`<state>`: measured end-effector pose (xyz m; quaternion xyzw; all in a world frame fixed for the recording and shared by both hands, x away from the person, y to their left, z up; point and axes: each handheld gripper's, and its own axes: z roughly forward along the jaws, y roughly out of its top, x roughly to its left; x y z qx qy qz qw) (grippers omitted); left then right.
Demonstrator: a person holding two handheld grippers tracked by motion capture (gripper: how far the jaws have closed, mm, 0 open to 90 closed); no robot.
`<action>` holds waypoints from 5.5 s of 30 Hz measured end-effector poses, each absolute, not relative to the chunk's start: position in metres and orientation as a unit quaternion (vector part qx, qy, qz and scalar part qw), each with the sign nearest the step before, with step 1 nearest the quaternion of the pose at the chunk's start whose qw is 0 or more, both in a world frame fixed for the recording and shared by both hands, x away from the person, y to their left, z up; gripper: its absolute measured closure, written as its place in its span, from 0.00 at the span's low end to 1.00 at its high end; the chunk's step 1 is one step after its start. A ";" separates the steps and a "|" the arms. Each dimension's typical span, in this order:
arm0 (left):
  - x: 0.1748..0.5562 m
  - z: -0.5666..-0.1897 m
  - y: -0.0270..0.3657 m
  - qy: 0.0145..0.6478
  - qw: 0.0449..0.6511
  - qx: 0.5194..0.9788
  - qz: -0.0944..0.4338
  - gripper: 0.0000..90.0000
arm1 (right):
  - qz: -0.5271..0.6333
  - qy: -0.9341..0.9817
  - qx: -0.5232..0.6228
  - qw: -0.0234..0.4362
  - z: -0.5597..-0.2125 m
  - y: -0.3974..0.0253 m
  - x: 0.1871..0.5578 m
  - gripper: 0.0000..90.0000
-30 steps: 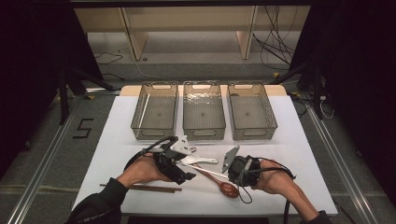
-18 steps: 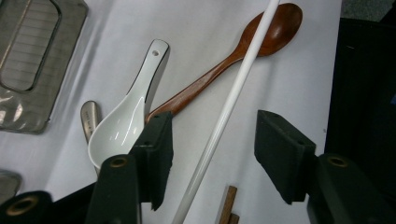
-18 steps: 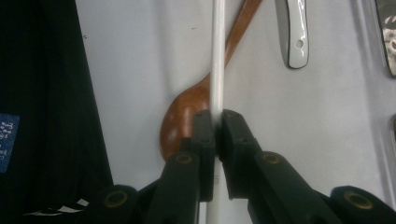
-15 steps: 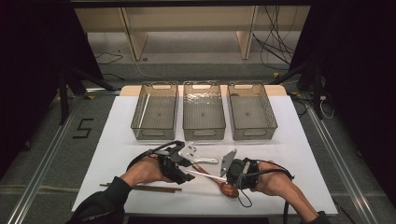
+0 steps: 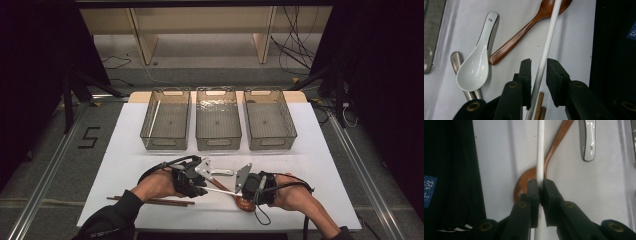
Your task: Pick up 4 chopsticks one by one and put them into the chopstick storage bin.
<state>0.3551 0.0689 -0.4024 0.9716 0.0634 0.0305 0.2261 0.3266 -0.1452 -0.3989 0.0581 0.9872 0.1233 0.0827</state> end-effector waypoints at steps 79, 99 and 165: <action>0.475 -0.371 0.190 0.414 0.340 0.833 0.138 0.95 | 0.420 0.805 0.392 0.149 -0.401 -0.244 0.332 0.26; 0.520 -0.387 0.212 0.493 0.309 0.803 0.131 0.95 | 0.419 0.809 0.385 0.147 -0.400 -0.243 0.332 0.27; 0.438 -0.379 0.182 0.374 0.369 0.846 0.091 0.17 | 0.428 0.810 0.375 0.145 -0.397 -0.240 0.329 0.27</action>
